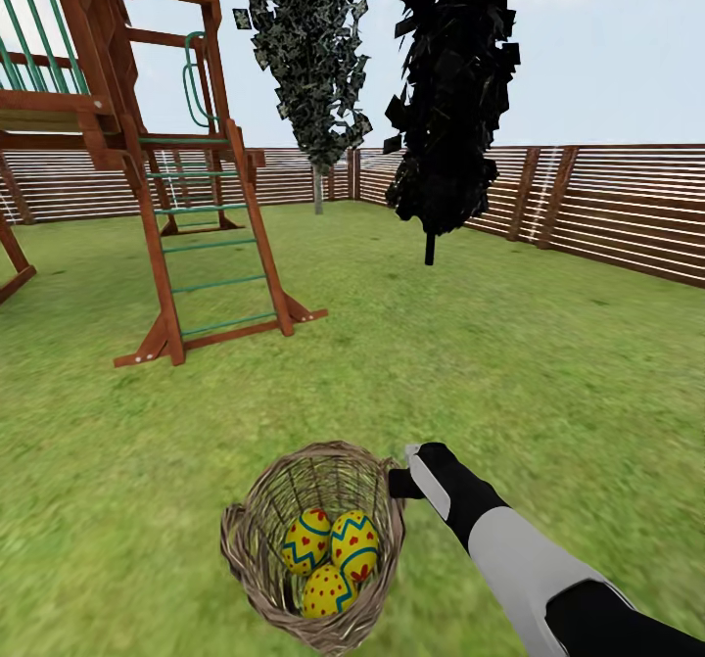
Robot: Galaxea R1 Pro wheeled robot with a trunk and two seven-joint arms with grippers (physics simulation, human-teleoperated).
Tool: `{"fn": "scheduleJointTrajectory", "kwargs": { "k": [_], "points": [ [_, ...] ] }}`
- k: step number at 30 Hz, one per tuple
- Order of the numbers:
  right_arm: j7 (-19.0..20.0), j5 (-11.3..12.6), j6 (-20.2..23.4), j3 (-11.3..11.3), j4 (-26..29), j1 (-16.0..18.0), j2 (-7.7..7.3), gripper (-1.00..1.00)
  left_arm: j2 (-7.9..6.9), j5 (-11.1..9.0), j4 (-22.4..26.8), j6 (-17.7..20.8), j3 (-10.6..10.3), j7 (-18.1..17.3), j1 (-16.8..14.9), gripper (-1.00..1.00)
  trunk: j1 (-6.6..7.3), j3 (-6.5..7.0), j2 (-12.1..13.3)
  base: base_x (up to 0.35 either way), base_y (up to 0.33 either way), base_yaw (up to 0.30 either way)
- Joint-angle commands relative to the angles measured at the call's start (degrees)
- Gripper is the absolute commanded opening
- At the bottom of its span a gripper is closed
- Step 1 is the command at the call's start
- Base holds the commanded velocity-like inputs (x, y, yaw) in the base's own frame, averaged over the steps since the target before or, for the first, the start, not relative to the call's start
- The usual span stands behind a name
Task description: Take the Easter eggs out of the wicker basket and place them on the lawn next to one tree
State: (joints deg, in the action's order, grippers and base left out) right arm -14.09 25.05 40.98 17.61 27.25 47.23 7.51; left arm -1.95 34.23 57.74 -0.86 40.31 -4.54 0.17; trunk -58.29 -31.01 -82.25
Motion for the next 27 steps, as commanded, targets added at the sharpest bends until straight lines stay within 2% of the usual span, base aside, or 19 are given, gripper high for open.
{"fn": "scheduleJointTrajectory", "kwargs": {
  "k": [1,2,3,4,5,6,9,11,12,13,15,16,17,18,20,23,27],
  "points": [
    [-0.5,0.97,0.06,0.32,0.1,0.05,-0.03,-1.0,-0.85,0.62,4.18,1.44,0.94,-7.29,0.16,1.0,0.0,-0.05,-0.03,0.0,0.0,0.0],
    [-0.5,0.97,0.06,0.32,0.09,0.05,-0.08,-1.0,-1.91,0.57,8.16,4.14,2.99,-13.98,0.3,1.0,-0.22,-0.23,-0.43,0.0,0.0,0.0],
    [-0.5,0.97,0.06,0.32,0.09,0.05,-0.08,-1.0,-2.52,0.54,11.01,5.99,5.05,-18.51,0.35,1.0,-0.44,-0.41,-0.83,0.0,0.0,0.0],
    [-0.5,0.97,0.06,0.32,0.08,0.05,-0.1,-1.0,-3.28,0.55,15.37,8.25,7.82,-24.85,0.35,1.0,-0.66,-0.59,-1.23,0.0,0.0,0.0],
    [-0.5,0.97,0.06,0.32,0.08,0.05,-0.11,-1.0,-4.05,0.56,19.43,11.15,9.63,-29.96,0.35,1.0,-0.88,-0.77,-1.63,0.0,0.0,0.0],
    [-0.5,0.97,0.06,0.32,0.09,0.05,-0.12,-1.0,-5.33,0.52,22.63,15.1,10.56,-33.15,0.34,1.0,-1.1,-0.95,-2.04,0.0,0.0,0.0],
    [-0.5,0.95,0.06,0.32,0.09,0.05,-0.12,-1.0,-8.94,0.28,26.63,23.0,11.34,-35.99,0.07,1.0,-1.76,-1.49,-3.24,0.0,0.0,0.0],
    [-0.5,0.96,0.06,0.29,0.08,0.05,-0.12,-1.0,-12.26,0.12,29.89,31.39,11.48,-36.82,-0.33,1.0,-2.2,-1.84,-4.04,0.0,0.0,0.0],
    [-0.5,0.96,0.06,0.27,0.08,0.05,-0.12,-1.0,-14.6,0.04,30.91,35.48,11.49,-38.78,-0.51,1.0,-2.42,-2.02,-4.44,0.0,0.0,0.0],
    [-0.5,0.96,0.06,0.28,0.08,0.05,-0.12,-1.0,-17.48,0.0,31.44,39.86,11.47,-42.31,-1.37,1.0,-2.64,-2.2,-4.84,0.0,0.0,0.0],
    [-0.5,0.97,0.06,0.26,0.08,0.05,-0.12,-1.0,-21.37,-0.02,31.77,45.22,11.46,-47.6,-3.4,1.0,-3.08,-2.56,-5.65,0.0,0.0,0.0],
    [-0.5,0.97,0.06,0.25,0.08,0.05,-0.12,-1.0,-23.81,-0.03,31.88,47.95,11.44,-51.1,-4.4,1.0,-3.3,-2.74,-6.05,0.0,0.0,0.0],
    [-0.5,0.97,0.06,0.24,0.08,0.05,-0.12,-1.0,-24.8,-0.02,31.91,49.05,11.42,-53.07,-4.77,1.0,-3.52,-2.92,-6.45,0.0,0.0,0.0],
    [-0.5,0.95,0.06,0.24,0.08,0.05,-0.12,-1.0,-25.53,0.03,31.83,49.81,11.39,-55.04,-5.06,1.0,-3.74,-3.1,-6.85,0.0,0.0,0.0],
    [-0.5,0.97,0.06,0.18,0.08,0.05,-0.12,-1.0,-26.04,0.17,31.34,50.03,11.39,-56.79,-5.32,1.0,-4.18,-3.46,-7.65,0.0,0.0,0.0],
    [-0.5,0.95,0.06,0.15,0.13,0.05,-0.14,-1.0,-26.05,0.29,30.85,45.39,11.44,-56.92,-5.35,1.0,-4.83,-4.0,-8.85,0.0,0.0,0.0],
    [-0.5,0.93,0.06,0.14,0.16,0.04,-0.2,-1.0,-25.47,0.33,30.63,44.1,11.5,-56.76,-5.36,1.0,-5.71,-4.72,-10.46,0.0,0.0,0.0]
  ]
}}
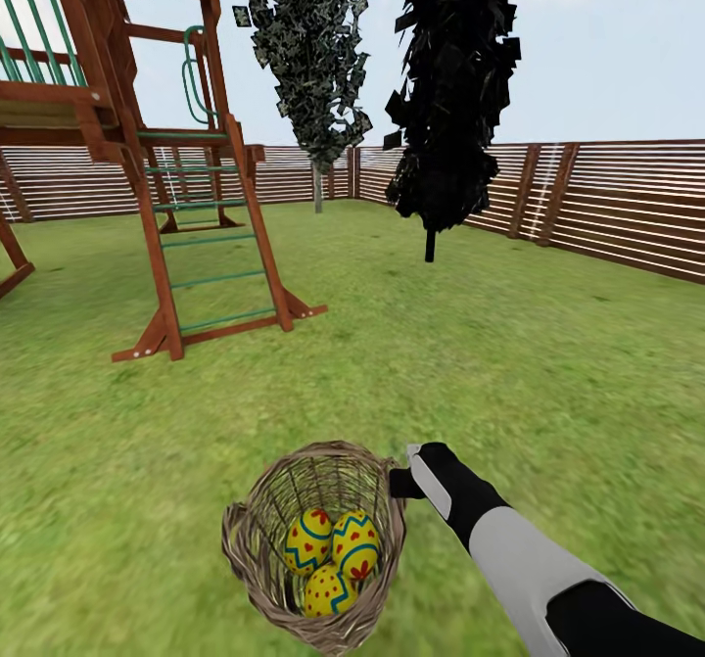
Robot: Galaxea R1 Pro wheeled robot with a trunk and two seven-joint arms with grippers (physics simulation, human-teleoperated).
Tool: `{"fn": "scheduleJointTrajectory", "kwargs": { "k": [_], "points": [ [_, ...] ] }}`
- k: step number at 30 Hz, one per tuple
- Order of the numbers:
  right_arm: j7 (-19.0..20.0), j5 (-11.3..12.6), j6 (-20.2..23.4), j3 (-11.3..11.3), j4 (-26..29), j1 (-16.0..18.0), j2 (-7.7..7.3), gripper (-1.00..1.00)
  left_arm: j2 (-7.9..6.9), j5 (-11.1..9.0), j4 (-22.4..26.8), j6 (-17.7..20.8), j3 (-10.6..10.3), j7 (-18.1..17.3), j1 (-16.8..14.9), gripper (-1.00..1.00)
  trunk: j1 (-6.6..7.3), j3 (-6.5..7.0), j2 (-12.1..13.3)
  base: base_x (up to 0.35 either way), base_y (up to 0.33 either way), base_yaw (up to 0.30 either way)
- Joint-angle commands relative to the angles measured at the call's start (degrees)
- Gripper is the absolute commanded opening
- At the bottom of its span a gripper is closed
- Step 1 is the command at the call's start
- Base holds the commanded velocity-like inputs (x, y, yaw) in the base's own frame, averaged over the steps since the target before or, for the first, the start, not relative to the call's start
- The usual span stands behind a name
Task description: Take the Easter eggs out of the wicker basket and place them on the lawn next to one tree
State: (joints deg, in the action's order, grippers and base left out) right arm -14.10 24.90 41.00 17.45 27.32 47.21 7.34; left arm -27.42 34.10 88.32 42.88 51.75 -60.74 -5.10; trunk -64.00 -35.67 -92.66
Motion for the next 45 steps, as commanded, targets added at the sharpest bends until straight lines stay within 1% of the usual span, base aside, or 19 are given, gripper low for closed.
{"fn": "scheduleJointTrajectory", "kwargs": {
  "k": [1,9,12,25,40,45],
  "points": [
    [-0.49,1.09,0.05,0.31,0.1,0.06,-0.04,-1.0,0.13,0.43,-0.28,0.24,0.08,-0.5,-0.08,1.0,-0.22,-0.24,-0.45,0.0,0.0,0.0],
    [-0.49,1.11,0.05,0.31,0.1,0.04,-0.04,-1.0,0.56,0.37,-1.12,0.03,0.1,-0.43,-0.08,1.0,-1.98,-1.67,-3.66,0.0,0.0,-0.004],
    [-0.48,1.11,0.05,0.31,0.1,0.03,-0.05,-1.0,0.82,0.35,-1.13,0.02,0.1,-0.38,-0.08,1.0,-2.64,-2.17,-4.86,0.0,0.0,-0.15],
    [-0.49,1.11,0.05,0.28,0.1,0.0,-0.05,-1.0,0.96,0.31,-1.13,-0.07,0.1,-0.35,0.43,1.0,-5.49,-4.45,-10.08,0.0,0.0,-0.031],
    [-0.49,1.11,0.05,0.05,0.1,0.01,-0.05,-1.0,0.96,0.31,-1.13,-0.07,0.1,-0.42,0.45,1.0,-8.79,-6.39,-16.09,0.0,0.0,-0.215],
    [-0.49,1.11,0.05,0.04,0.1,0.01,-0.05,-1.0,1.43,0.27,-1.05,-0.07,0.1,-0.43,0.44,1.0,-9.89,-6.98,-18.1,0.0,0.0,-0.226]
  ]
}}
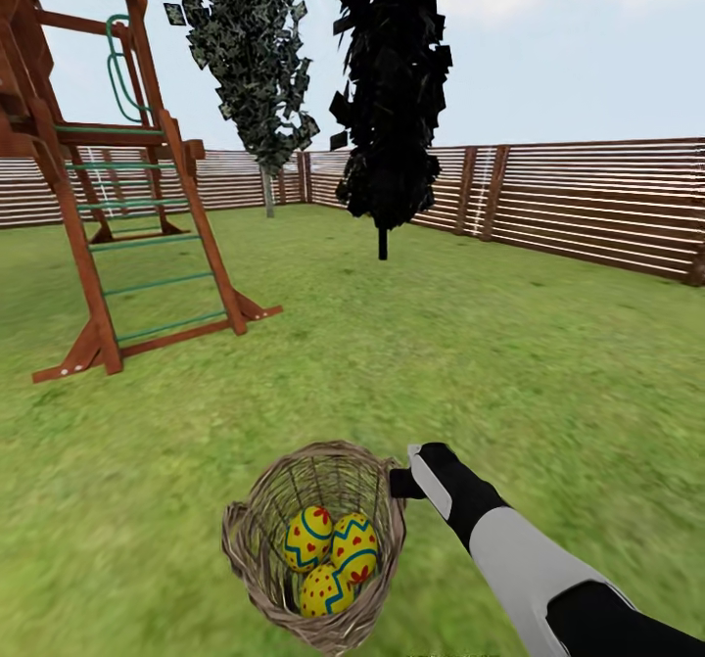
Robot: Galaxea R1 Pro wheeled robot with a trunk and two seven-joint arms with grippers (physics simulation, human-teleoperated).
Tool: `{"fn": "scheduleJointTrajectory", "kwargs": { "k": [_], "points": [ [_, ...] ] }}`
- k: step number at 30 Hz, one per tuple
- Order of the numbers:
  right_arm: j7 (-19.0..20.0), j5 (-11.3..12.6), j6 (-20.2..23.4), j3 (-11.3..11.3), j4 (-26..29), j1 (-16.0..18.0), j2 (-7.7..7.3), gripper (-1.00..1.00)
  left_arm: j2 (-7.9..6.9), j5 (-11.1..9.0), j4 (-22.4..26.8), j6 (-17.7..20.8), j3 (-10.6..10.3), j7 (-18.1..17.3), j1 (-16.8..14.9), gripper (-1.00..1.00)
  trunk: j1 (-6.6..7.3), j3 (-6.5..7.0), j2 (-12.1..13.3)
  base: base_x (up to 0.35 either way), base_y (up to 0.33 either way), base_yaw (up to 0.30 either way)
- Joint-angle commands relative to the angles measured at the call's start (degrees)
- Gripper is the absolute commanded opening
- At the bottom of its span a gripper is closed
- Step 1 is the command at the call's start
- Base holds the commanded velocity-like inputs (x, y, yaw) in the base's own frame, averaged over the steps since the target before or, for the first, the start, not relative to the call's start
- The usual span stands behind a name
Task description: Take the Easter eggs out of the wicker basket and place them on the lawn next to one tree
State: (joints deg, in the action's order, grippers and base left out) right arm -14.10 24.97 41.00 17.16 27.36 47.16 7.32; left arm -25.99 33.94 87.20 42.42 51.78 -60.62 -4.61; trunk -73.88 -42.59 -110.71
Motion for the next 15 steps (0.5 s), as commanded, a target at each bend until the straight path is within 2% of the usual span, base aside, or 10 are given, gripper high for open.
{"fn": "scheduleJointTrajectory", "kwargs": {
  "k": [1,15],
  "points": [
    [-0.49,1.05,0.04,0.33,0.07,0.08,-0.03,-1.0,0.03,0.43,0.07,0.39,0.07,-0.55,-0.05,1.0,-0.22,-0.17,-0.45,0.0,0.0,-0.224],
    [-0.49,1.05,0.04,0.33,0.07,0.04,0.02,-1.0,0.11,0.48,0.03,0.39,0.07,-0.54,-0.05,1.0,-3.29,-1.78,-6.06,0.0,0.0,-0.22]
  ]
}}
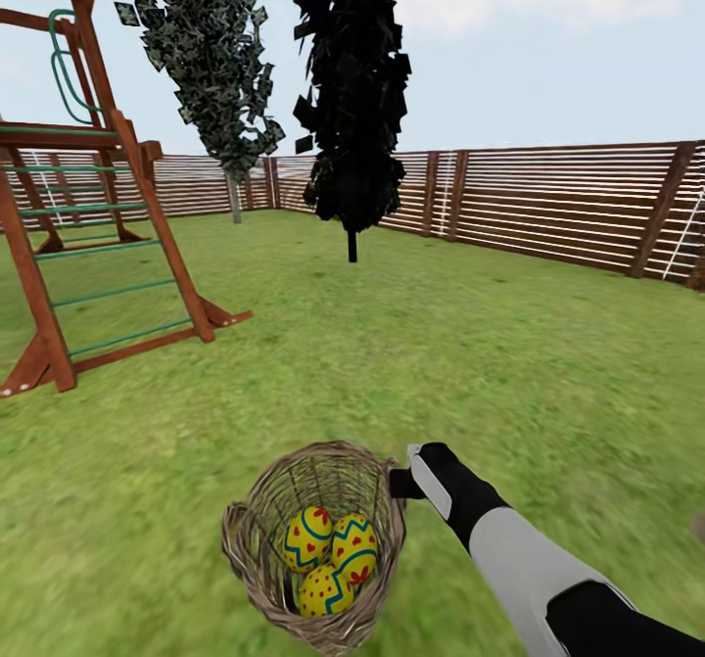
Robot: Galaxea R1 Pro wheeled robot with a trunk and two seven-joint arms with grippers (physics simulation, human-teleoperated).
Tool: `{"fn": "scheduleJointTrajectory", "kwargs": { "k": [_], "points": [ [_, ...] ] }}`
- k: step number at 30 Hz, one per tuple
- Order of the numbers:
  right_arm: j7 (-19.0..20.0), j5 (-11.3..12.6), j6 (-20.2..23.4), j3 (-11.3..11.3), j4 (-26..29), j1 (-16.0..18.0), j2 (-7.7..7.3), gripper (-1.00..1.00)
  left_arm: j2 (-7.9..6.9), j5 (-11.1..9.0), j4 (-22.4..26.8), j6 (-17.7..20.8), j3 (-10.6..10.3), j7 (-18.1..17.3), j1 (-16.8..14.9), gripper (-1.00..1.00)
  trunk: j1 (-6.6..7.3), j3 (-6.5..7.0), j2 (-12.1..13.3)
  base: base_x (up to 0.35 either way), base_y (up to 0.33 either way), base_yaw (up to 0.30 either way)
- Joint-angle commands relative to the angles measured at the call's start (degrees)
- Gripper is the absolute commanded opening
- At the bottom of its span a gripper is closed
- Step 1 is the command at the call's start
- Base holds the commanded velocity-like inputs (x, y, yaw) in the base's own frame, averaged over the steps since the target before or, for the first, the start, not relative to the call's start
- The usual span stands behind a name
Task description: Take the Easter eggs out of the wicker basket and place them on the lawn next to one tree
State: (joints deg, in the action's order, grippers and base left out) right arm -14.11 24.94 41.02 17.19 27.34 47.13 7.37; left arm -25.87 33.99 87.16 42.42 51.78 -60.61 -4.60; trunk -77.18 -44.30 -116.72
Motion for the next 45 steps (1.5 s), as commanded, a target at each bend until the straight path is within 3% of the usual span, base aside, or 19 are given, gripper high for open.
{"fn": "scheduleJointTrajectory", "kwargs": {
  "k": [1,22,29,35,40,45],
  "points": [
    [-0.48,1.08,0.02,0.3,0.08,0.08,-0.01,-1.0,0.16,0.45,0.09,0.39,0.07,-0.53,-0.06,1.0,-0.22,-0.17,-0.45,0.0,0.0,-0.209],
    [-0.57,1.08,0.2,0.29,0.09,0.11,-0.07,-1.0,0.47,0.46,0.12,-0.04,0.07,-0.5,-0.06,1.0,-4.83,-3.1,-8.87,0.0,0.0,-0.107],
    [-0.57,1.08,0.31,0.3,0.08,0.1,0.01,-1.0,0.56,0.38,0.2,-0.07,0.07,-0.82,-0.1,1.0,-4.83,-2.97,-8.87,0.0,0.0,-0.055],
    [-0.57,1.08,0.29,0.3,0.13,0.08,0.01,-1.0,0.56,0.38,0.21,-0.08,0.07,-0.78,-0.09,1.0,-6.15,-4.03,-11.27,0.0,0.0,-0.009],
    [-0.57,1.08,0.27,0.3,0.15,0.09,-0.01,-1.0,0.56,0.37,0.21,-0.09,0.07,-0.83,-0.08,1.0,-6.15,-3.79,-11.27,0.0,0.0,-0.165],
    [-0.57,1.08,0.27,0.3,0.14,0.1,0.01,-1.0,0.62,0.38,0.21,-0.12,0.07,-0.83,-0.07,1.0,-7.25,-4.39,-13.28,0.0,0.0,-0.207]
  ]
}}
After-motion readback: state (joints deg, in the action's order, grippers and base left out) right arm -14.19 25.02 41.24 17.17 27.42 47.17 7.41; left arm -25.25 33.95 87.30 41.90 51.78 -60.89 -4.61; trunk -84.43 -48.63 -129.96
